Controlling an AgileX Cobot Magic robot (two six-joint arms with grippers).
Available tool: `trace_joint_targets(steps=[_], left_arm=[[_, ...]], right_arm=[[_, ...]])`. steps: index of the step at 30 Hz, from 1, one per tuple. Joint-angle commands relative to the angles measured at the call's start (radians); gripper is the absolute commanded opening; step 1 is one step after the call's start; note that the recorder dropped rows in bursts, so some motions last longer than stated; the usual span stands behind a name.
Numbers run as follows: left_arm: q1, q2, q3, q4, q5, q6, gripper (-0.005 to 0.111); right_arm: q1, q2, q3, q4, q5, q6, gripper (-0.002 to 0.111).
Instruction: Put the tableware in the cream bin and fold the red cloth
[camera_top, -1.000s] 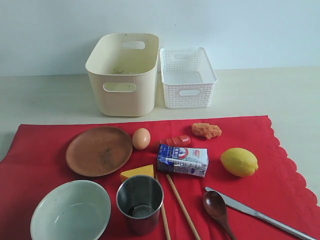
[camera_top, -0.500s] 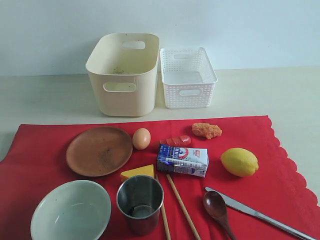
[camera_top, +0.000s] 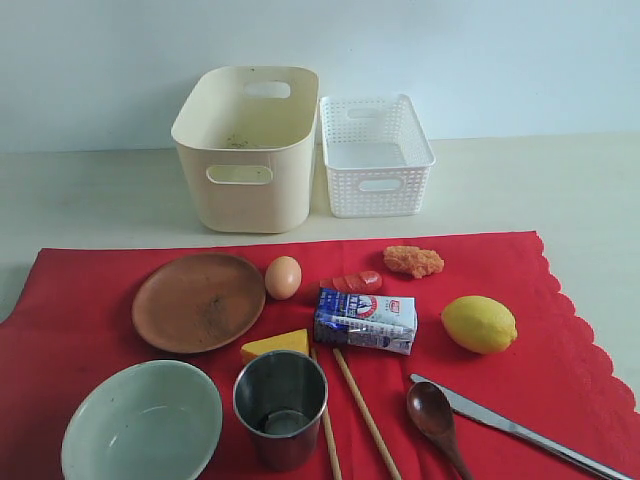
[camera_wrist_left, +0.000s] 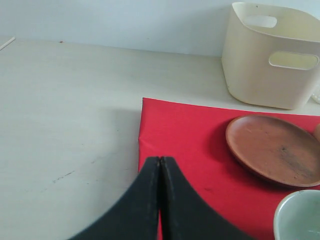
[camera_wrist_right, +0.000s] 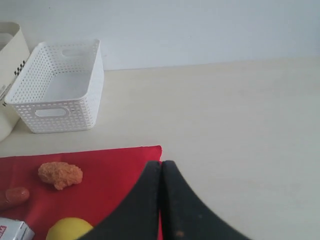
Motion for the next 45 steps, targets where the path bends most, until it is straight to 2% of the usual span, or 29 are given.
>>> trace_joint_targets(steps=[1,16,18,20,22,25,27,34,38,45], left_arm=[[0.002,-0.005,0.003,0.001,-0.011,0.001,0.000],[0.002,-0.005,0.003,0.001,-0.011,0.001,0.000],[0.002,-0.005,0.003,0.001,-0.011,0.001,0.000],[0.002,-0.005,0.003,0.001,-0.011,0.001,0.000],[0.002,-0.005,0.003,0.001,-0.011,0.001,0.000],[0.002,-0.005,0.003,0.001,-0.011,0.001,0.000],[0.002,-0.005,0.003,0.001,-0.011,0.001,0.000],[0.002,-0.005,0.003,0.001,-0.011,0.001,0.000],[0.002,-0.005,0.003,0.001,-0.011,0.001,0.000],[0.002,-0.005,0.003,0.001,-0.011,0.001,0.000]], right_arm=[[-0.007,0.019,-0.027,0.000,-0.015,-0.001,0.000],[-0.007,0.021,-0.028,0.002,-0.035,-0.001,0.000],[-0.007,0.021,-0.028,0.056,0.001,0.009,0.000],[-0.007,0.068,-0.028,0.157,0.009,-0.079,0.000],[-0.007,0.133,-0.032,0.328,0.031,-0.264,0.000],[-0.007,0.257,-0.099,0.635,0.173,-0.658,0.000],[-0.007,0.344,-0.143,0.724,0.267,-0.788,0.000],[-0.007,0.523,-0.235,0.731,0.361,-0.840,0.000],[-0.007,0.611,-0.289,0.731,0.375,-0.884,0.010],[-0.007,0.754,-0.393,0.749,0.426,-0.976,0.043]])
